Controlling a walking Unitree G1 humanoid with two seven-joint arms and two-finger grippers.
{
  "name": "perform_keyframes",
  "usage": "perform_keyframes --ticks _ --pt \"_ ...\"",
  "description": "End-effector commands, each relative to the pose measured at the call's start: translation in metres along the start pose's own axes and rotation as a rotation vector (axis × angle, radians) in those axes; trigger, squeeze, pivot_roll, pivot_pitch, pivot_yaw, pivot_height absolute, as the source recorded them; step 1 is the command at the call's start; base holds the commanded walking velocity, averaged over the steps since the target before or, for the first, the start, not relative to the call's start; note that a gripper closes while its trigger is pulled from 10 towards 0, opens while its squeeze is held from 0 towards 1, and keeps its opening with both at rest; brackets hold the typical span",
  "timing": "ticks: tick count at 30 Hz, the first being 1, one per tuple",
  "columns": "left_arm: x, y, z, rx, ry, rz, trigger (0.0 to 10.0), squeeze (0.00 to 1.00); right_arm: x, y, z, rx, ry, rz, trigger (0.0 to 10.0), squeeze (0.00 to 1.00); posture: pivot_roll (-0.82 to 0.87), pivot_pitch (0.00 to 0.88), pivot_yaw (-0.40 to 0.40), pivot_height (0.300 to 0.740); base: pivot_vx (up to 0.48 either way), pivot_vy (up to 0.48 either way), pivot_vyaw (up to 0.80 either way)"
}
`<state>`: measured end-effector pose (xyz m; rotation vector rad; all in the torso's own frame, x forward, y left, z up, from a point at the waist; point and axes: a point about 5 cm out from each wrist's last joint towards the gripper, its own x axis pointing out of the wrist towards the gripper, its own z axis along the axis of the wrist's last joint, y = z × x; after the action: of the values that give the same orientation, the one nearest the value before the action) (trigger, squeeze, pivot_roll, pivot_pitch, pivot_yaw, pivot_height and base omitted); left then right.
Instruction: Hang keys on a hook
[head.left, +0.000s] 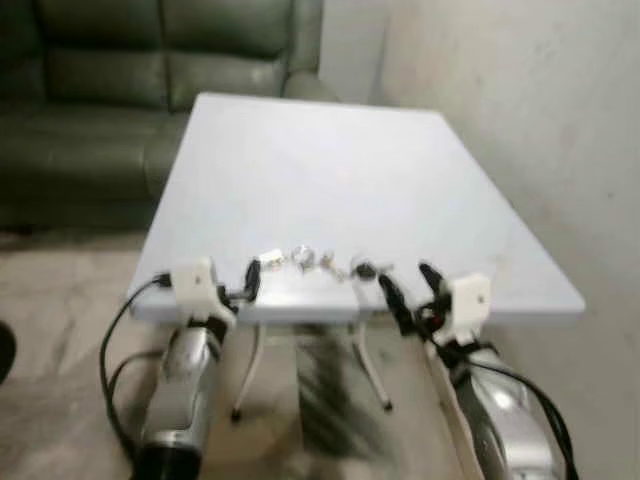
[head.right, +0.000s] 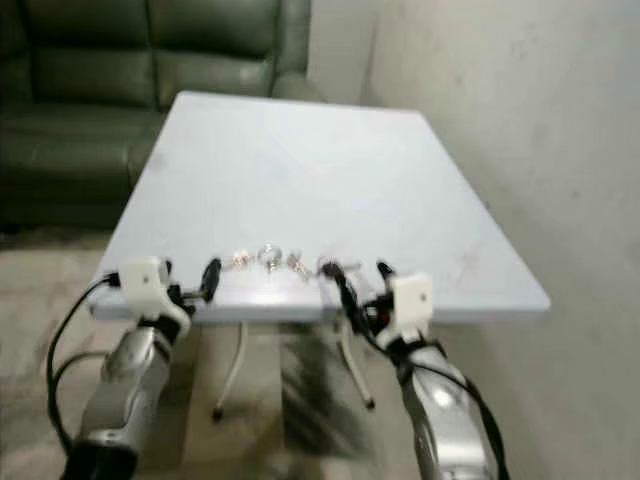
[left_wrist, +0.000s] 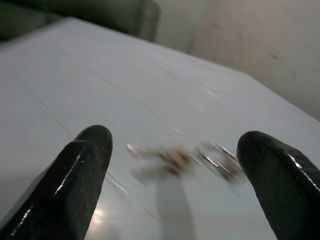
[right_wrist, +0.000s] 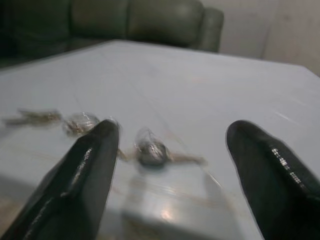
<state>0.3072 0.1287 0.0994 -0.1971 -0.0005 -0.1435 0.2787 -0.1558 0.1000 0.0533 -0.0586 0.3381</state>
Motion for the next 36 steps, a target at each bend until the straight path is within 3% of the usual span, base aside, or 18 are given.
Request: perform_keyframes --ticks 1,19,30,36 --pt "-0.001 -0.002 -0.001 0.019 0.007 -0.019 10.0 0.0 0.0 -0.002 0.003 0.009 -0.009 -0.002 10.0 0.0 0.02 0.012 -0.105 0.74 0.0 0.0 0.0" --pt "-0.008 -0.014 -0.003 0.061 0.037 -0.142 10.0 0.0 0.01 -0.013 0.005 -0.085 0.069 0.119 10.0 0.0 0.02 0.045 -0.116 0.74 0.0 0.0 0.0" --pt "-0.021 -0.023 -0.001 0.108 0.045 -0.194 10.0 0.0 0.033 -0.006 0.007 -0.115 0.093 0.195 10.0 0.0 0.05 0.09 -0.123 0.74 0.0 0.0 0.0" --pt "-0.033 -0.03 0.001 0.12 0.05 -0.207 10.0 0.0 0.052 0.0 0.009 -0.07 0.115 0.208 10.0 0.0 0.07 0.132 -0.14 0.74 0.0 0.0 0.0"
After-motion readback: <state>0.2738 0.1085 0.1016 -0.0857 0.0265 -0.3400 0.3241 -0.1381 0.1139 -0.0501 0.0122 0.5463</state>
